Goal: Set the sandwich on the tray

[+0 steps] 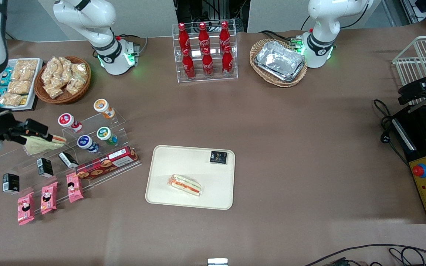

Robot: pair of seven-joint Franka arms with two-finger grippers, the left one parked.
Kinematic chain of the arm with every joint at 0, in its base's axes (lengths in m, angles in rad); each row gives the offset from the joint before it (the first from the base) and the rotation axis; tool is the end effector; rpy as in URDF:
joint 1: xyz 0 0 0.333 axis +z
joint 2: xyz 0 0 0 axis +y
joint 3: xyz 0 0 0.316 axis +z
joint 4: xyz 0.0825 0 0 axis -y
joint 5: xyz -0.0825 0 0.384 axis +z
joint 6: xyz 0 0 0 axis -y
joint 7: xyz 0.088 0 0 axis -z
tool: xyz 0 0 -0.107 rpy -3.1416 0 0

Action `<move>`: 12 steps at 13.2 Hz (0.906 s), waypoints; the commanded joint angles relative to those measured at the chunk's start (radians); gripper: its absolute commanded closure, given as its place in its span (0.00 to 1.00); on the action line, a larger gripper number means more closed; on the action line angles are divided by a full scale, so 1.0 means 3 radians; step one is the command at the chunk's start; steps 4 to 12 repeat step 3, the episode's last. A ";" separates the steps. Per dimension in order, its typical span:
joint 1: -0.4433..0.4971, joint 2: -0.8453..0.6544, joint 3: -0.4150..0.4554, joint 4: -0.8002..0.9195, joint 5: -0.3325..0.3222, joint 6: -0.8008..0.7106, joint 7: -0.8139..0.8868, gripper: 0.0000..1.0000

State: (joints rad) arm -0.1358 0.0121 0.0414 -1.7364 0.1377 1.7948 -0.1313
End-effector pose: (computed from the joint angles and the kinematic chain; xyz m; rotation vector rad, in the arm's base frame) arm 0.5704 -0.0424 0.5593 -3.0108 -0.0141 -0.0923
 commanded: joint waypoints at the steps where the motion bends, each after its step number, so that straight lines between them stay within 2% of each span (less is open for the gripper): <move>1: 0.0232 -0.0209 -0.0091 -0.0058 -0.0361 0.0102 0.0059 0.00; 12: 0.0258 -0.0148 -0.0143 0.0056 -0.0352 0.0112 0.0044 0.00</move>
